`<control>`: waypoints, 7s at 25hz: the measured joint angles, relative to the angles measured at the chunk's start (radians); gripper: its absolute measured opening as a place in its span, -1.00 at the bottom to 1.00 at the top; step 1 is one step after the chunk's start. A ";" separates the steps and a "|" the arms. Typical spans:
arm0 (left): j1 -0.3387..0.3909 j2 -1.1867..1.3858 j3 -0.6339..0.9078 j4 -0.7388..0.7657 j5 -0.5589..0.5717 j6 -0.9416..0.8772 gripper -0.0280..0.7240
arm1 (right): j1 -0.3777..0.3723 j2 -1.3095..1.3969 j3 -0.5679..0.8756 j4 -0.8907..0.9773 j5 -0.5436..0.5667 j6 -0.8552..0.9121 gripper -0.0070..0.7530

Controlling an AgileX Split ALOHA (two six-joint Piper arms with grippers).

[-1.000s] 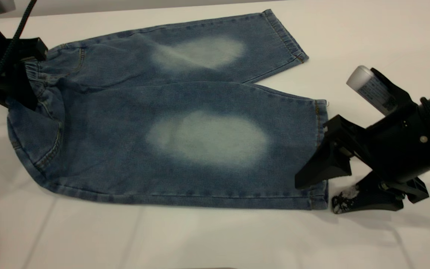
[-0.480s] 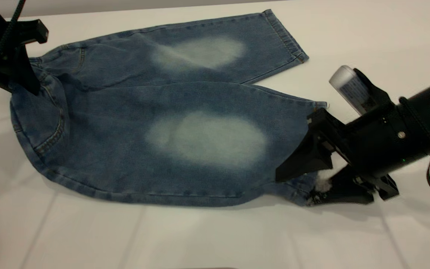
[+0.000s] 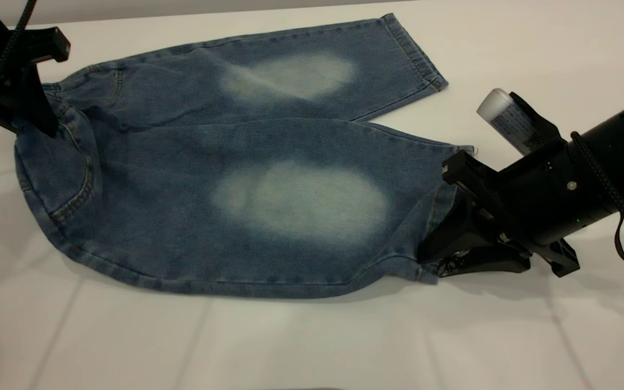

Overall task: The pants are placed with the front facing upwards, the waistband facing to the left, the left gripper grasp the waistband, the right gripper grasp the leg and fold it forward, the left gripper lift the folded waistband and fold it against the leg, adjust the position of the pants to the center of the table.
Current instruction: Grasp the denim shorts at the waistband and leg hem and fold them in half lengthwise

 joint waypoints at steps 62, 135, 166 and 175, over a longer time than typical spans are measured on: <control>-0.003 -0.071 0.000 -0.046 0.125 0.127 -0.66 | -0.140 0.009 0.138 -0.025 0.145 -0.064 0.19; -0.059 -0.070 0.070 -1.005 -0.298 0.146 -0.65 | -0.220 0.112 -0.934 -0.347 0.100 0.708 -0.92; -0.059 0.085 0.070 -1.163 -0.732 0.149 -0.64 | -0.132 0.334 -1.174 -0.241 -0.086 0.760 -0.89; -0.059 0.085 0.070 -0.852 -0.765 0.149 -0.45 | -0.128 0.340 -1.176 -0.231 -0.057 0.723 -0.26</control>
